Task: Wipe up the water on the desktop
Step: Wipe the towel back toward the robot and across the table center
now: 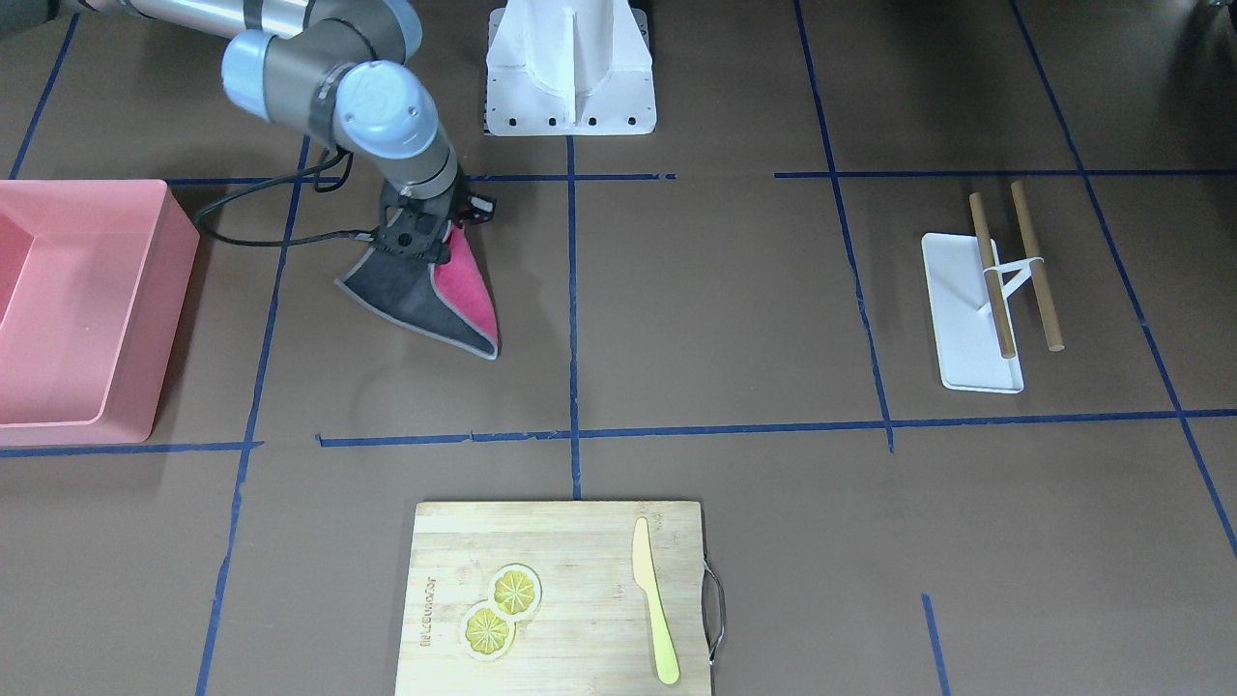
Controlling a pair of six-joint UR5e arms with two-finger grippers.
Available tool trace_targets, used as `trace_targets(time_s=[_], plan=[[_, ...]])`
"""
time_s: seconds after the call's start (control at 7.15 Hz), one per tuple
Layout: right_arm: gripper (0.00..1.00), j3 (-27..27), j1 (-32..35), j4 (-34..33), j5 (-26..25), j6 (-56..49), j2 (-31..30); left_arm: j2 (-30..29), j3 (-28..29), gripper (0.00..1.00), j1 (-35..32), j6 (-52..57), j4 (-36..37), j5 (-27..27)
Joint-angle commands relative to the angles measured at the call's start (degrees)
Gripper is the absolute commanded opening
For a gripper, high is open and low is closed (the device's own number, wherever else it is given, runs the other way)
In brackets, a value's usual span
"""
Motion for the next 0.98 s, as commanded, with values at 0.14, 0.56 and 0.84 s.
trace_targets(time_s=[0.14,0.56,0.84], plan=[[0.00,4.06,-0.34,-0.02,-0.08,2.92,2.24,-0.18,0.44,1.00,-0.06,-0.09,-0.40,0.05],[0.00,13.47,8.87,-0.89,0.44,2.66,1.72,-0.36,0.52,1.00,-0.06,-0.09,-0.31,0.05],[0.00,18.13,13.28,-11.11,0.45,1.27,1.71,-0.44,0.52,1.00,-0.06,-0.09,-0.31,-0.04]])
